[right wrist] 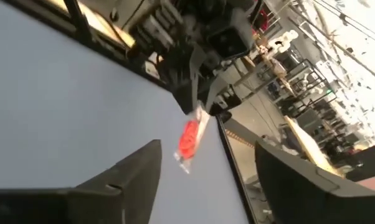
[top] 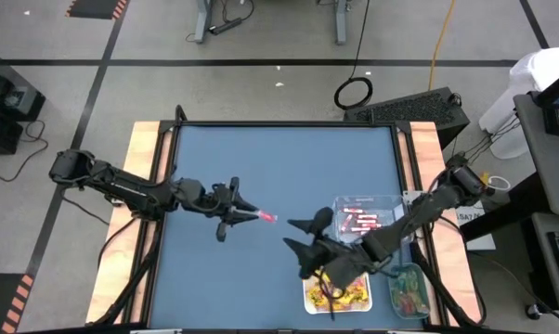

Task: Sort candy
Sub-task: Put the red gummy into the blue bin

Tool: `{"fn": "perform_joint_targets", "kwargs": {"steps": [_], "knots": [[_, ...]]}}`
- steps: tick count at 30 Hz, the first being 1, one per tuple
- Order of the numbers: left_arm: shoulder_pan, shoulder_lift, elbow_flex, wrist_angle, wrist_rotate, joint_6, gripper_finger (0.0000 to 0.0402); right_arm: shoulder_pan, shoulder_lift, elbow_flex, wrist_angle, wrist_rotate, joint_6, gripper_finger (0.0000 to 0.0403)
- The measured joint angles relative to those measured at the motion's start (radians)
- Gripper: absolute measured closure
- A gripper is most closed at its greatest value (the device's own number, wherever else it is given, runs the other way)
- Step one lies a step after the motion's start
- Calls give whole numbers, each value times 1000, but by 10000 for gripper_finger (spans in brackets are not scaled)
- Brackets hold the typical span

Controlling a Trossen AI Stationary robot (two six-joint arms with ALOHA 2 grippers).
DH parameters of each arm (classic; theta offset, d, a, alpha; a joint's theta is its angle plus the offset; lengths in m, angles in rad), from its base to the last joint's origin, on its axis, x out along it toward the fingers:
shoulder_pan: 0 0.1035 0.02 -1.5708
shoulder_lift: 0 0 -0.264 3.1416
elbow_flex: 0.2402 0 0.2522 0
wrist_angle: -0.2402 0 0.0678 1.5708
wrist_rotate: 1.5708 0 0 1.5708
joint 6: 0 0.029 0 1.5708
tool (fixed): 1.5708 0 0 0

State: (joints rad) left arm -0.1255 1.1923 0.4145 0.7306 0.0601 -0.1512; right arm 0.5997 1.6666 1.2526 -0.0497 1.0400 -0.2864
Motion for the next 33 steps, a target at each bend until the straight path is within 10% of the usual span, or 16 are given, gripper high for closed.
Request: {"fn": "perform_joint_targets", "kwargs": {"steps": [13, 33], "knots": [[-21, 0, 0, 24, -10, -26, 309, -178, 145, 0, 217, -83, -13, 142], [-21, 0, 0, 23, -17, -26, 309, -277, 149, 0, 200, -340, 173, 352]]}}
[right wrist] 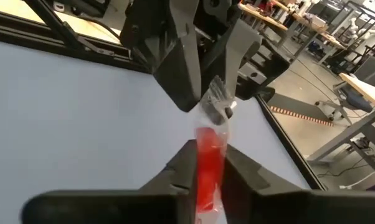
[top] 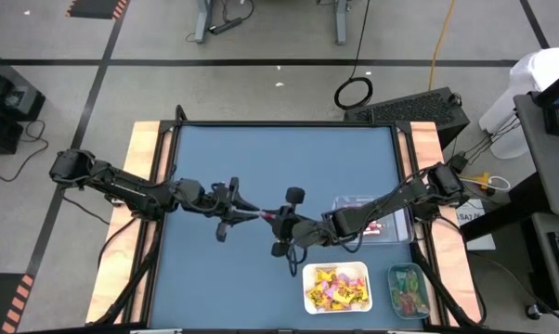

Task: Sort candy
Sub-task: Put the red gummy into the blue bin

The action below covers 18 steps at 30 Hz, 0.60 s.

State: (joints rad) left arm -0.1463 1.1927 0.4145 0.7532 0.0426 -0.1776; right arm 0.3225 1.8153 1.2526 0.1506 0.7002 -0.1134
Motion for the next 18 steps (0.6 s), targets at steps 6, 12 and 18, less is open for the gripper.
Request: {"fn": "perform_joint_targets", "kwargs": {"steps": [6, 12, 18], "knots": [[0, 0, 0, -1, -34, 1, 296, 14, 0, 0, -6, 5, -1, 376], [0, 0, 0, -1, -34, 5, 258, 40, -5, 0, -17, 7, -2, 369], [0, -12, 0, -7, -16, 0, 234, 102, -40, 1, -108, 3, 43, 367]]}}
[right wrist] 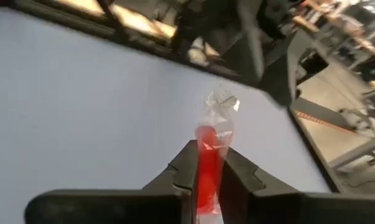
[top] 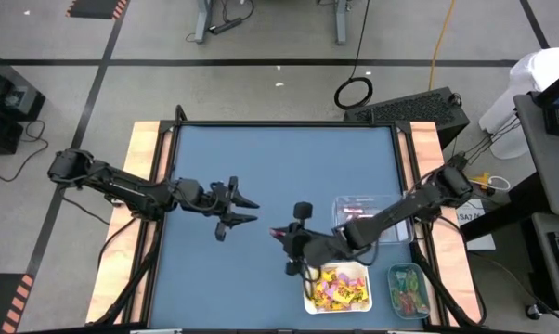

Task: Sort candy
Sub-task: Put the red gummy into the blue bin

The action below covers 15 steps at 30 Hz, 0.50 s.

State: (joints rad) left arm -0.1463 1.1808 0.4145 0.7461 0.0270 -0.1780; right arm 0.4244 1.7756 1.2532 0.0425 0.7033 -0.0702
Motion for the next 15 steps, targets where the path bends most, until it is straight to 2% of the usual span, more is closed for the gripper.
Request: {"fn": "perform_joint_targets", "kwargs": {"steps": [5, 12, 15], "knots": [[0, -37, 0, -57, 19, -20, 233, 84, -81, 0, -171, -3, 112, 367], [-5, -70, 0, -108, 23, -26, 233, 215, -259, 0, -412, -5, 333, 367], [-7, -70, 0, -109, 23, -24, 233, 270, -334, 0, -506, -54, 440, 367]]}}
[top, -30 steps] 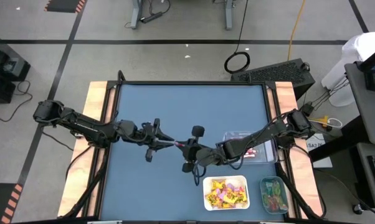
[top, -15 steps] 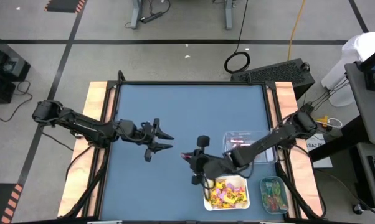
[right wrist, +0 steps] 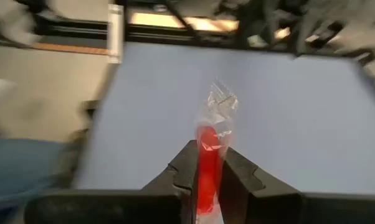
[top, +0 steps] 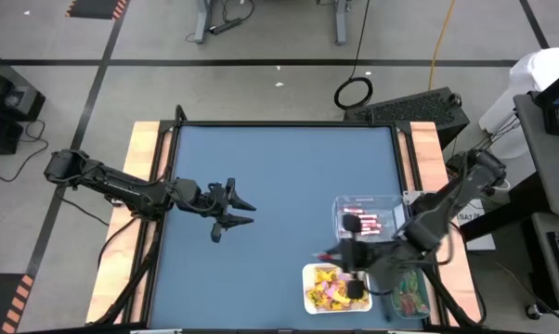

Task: Sort candy
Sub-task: Put the red gummy into the blue bin

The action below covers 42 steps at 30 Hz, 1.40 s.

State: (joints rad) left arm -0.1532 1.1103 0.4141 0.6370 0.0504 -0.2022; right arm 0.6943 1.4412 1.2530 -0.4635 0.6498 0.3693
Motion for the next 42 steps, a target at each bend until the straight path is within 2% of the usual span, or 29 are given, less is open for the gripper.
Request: {"fn": "perform_joint_targets", "kwargs": {"steps": [8, 14, 23, 27, 32, 35, 42], "knots": [[0, 0, 0, -23, 0, 0, 233, 114, -143, 0, -231, -194, 289, 367], [0, 0, 0, -26, 0, 0, 233, 167, -164, 0, -367, -277, 613, 367], [0, 0, 0, -26, -9, -1, 233, 239, -87, 0, -439, -435, 996, 367], [0, 0, 0, -26, -10, -1, 233, 272, -41, 0, -442, -516, 1078, 367], [0, 0, 0, -26, -10, -2, 233, 305, 13, 0, -467, -530, 1261, 367], [0, 0, 0, -28, -10, -3, 233, 314, 41, 0, -492, -589, 1331, 367], [0, 0, 0, -28, -10, -2, 233, 346, 87, 0, -743, -710, 1437, 367]]}}
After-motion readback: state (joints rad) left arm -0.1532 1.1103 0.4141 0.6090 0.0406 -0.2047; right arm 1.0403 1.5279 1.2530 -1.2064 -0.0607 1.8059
